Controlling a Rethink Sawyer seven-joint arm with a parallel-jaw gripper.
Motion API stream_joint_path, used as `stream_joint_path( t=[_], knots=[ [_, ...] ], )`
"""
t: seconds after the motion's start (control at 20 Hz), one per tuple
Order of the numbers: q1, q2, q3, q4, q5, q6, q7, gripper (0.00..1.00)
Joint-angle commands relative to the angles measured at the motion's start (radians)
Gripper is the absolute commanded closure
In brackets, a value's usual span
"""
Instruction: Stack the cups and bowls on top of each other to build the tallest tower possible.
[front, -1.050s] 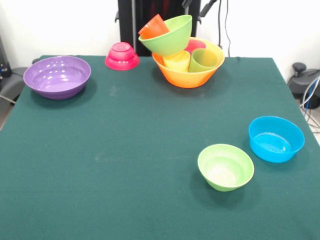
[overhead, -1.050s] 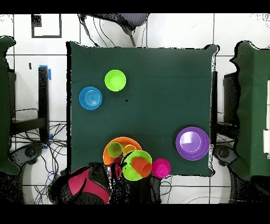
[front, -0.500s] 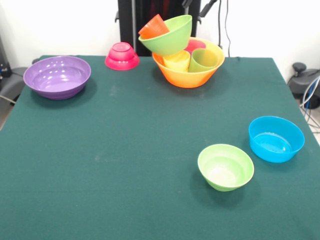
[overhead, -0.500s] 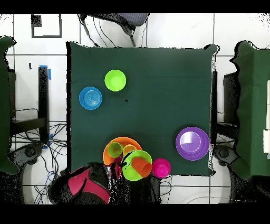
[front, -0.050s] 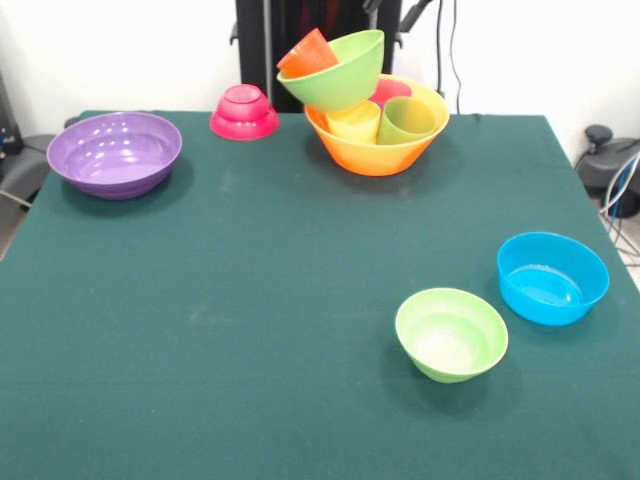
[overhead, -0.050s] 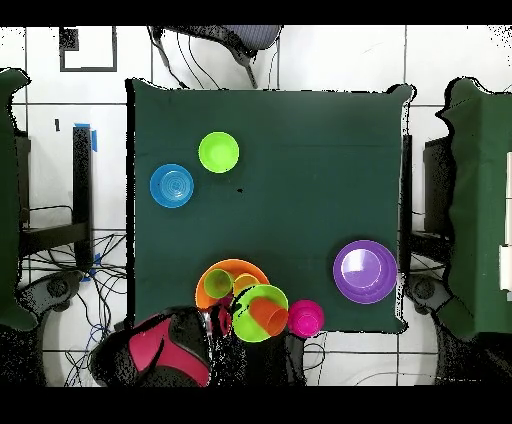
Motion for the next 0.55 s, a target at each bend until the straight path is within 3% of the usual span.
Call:
stream_joint_path(
  t=[0.05,0.25,0.55],
  knots=[
    [-0.019,-0.079,0.047,-0.034,0.051,-0.019,0.121,0.00],
    [-0.035,-0.131,0.050,-0.031,0.062,-0.003,0.108,0.00],
    [-0.047,-0.147,0.047,-0.021,0.057,-0.005,0.111,0.00]
  ],
)
